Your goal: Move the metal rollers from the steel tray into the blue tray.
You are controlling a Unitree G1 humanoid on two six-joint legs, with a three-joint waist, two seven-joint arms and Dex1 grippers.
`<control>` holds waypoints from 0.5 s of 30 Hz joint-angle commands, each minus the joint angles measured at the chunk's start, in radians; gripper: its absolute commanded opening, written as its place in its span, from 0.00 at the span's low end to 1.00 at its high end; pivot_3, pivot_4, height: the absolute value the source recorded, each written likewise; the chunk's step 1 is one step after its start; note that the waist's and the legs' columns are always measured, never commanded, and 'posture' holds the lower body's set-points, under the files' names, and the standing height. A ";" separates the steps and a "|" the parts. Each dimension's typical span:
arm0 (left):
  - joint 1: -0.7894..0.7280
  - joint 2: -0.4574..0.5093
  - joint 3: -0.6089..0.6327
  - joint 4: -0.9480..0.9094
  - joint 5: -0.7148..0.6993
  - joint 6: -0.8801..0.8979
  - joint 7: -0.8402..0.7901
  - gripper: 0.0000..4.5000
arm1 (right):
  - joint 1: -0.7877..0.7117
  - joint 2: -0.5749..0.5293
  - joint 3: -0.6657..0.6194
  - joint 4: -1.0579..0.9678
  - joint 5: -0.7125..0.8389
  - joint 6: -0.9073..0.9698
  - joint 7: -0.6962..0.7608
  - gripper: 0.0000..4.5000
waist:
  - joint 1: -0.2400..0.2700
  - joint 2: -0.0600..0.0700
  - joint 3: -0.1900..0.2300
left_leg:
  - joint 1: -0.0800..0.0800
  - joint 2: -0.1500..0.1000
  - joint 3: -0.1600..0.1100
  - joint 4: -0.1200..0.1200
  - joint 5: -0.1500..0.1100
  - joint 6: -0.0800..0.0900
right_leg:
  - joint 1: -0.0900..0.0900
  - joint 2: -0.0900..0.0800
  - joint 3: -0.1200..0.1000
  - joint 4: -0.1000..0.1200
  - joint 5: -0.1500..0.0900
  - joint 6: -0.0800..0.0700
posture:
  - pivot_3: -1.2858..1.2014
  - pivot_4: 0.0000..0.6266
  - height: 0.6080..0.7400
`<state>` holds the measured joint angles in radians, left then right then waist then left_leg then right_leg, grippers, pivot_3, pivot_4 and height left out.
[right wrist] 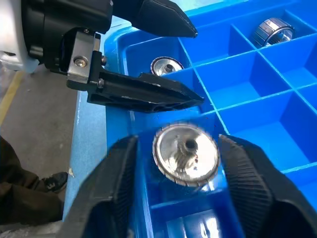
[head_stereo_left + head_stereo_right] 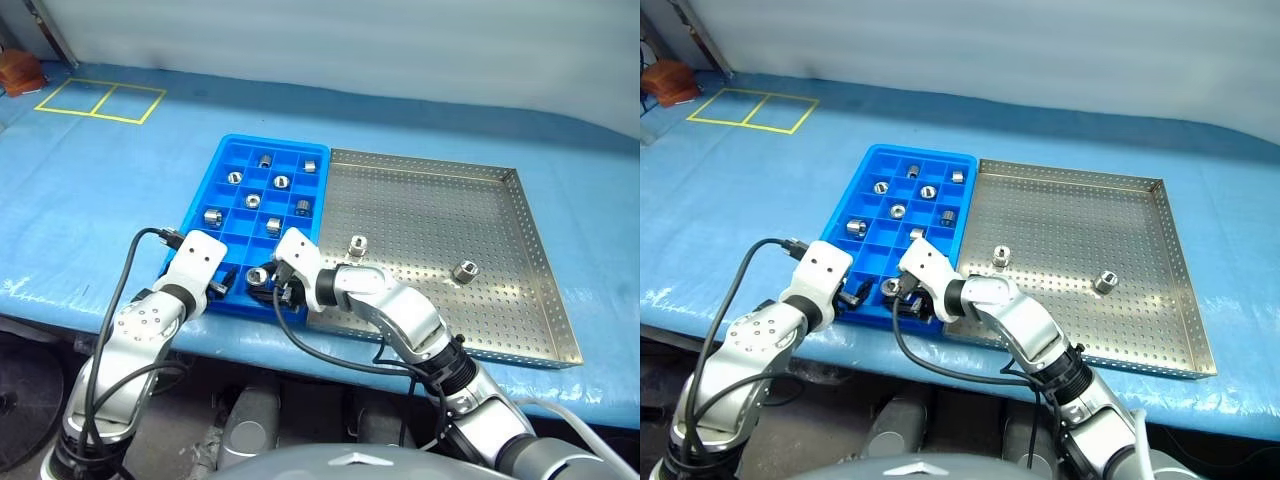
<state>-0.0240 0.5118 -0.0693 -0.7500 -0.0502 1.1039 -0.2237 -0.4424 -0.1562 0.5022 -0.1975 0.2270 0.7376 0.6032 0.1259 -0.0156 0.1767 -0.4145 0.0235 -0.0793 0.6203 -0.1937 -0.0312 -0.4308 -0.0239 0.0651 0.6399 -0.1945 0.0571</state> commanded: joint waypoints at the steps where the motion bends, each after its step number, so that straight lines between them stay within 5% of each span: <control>1: -0.026 -0.011 -0.010 -0.002 -0.009 -0.046 -0.018 0.82 | 0.003 0.011 -0.049 -0.040 -0.023 -0.075 -0.043 0.80 | 0.000 0.000 0.000 | 0.000 0.000 0.000 0.000 0.000 0.000 | 0.000 0.000 0.000 0.000 0.000 0.000 | 0.66 0.24 1.00; 15: -0.204 -0.229 -0.183 0.215 -0.113 -0.349 -0.154 0.82 | 0.149 -0.220 -0.444 -0.278 -0.097 0.065 -0.263 0.80 | -0.012 0.000 0.000 | -0.002 0.000 0.000 0.000 0.000 -0.001 | 0.001 -0.001 0.000 -0.006 0.001 0.001 | 0.60 0.24 1.00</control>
<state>-0.2047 0.2967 -0.2403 -0.5456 -0.1420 0.8069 -0.3570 -0.3016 -0.3641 0.1010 -0.4192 0.1422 0.7816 0.3650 0.1137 -0.0160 0.1767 -0.4171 0.0231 -0.0788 0.6200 -0.1936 -0.0320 -0.4296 -0.0245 0.0651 0.6333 -0.1937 0.0581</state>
